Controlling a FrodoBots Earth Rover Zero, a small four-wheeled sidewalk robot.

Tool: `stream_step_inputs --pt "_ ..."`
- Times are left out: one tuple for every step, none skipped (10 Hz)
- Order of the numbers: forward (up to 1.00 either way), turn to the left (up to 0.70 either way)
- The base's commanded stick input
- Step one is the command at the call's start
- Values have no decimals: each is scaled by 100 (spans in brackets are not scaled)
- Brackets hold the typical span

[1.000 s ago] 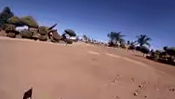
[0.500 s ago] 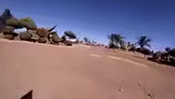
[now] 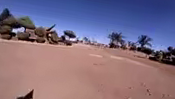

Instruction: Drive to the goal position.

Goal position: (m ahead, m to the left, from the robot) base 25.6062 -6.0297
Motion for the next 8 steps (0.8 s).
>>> stream_step_inputs --pt "70 0" --pt "70 0" --pt "70 0" --pt "70 0" --pt "70 0" --pt "70 0" --pt "70 0" --pt "70 0"
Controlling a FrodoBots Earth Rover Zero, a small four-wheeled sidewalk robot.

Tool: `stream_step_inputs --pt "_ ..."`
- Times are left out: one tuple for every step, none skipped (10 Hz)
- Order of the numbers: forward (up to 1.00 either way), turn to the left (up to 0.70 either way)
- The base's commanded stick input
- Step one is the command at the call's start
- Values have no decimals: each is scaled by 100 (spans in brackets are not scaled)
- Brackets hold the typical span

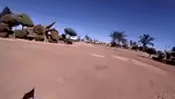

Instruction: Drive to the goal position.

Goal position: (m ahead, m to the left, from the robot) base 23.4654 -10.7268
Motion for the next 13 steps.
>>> stream_step_inputs --pt "70 0" --pt "70 0" --pt "70 0" --pt "70 0" --pt "70 0" --pt "70 0" --pt "70 0" --pt "70 0" --pt "70 0" --pt "70 0" --pt "70 0" --pt "70 0" --pt "70 0"
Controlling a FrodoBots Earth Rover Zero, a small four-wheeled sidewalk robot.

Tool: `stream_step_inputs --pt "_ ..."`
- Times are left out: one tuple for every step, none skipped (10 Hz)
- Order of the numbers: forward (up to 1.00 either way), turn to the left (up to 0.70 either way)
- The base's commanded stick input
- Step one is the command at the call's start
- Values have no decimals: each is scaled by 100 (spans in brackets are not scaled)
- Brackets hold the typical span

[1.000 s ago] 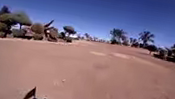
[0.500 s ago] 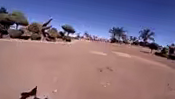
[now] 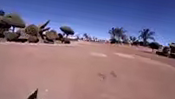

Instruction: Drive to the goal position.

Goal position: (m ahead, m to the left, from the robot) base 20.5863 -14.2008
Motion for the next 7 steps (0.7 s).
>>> stream_step_inputs --pt "70 0" --pt "70 0" --pt "70 0" --pt "70 0" --pt "70 0" --pt "70 0" --pt "70 0"
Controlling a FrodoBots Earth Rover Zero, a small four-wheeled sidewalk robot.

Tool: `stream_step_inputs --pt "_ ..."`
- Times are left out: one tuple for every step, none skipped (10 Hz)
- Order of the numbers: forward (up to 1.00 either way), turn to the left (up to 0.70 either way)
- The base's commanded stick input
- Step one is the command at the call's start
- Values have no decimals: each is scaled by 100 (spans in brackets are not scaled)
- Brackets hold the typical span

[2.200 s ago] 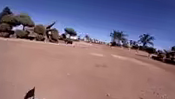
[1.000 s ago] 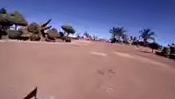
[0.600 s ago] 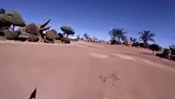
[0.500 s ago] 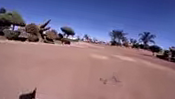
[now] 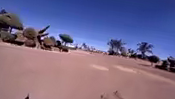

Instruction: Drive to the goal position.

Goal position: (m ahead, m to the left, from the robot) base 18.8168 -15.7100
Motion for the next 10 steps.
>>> stream_step_inputs --pt "70 0" --pt "70 0" --pt "70 0" --pt "70 0" --pt "70 0" --pt "70 0" --pt "70 0" --pt "70 0" --pt "70 0" --pt "70 0"
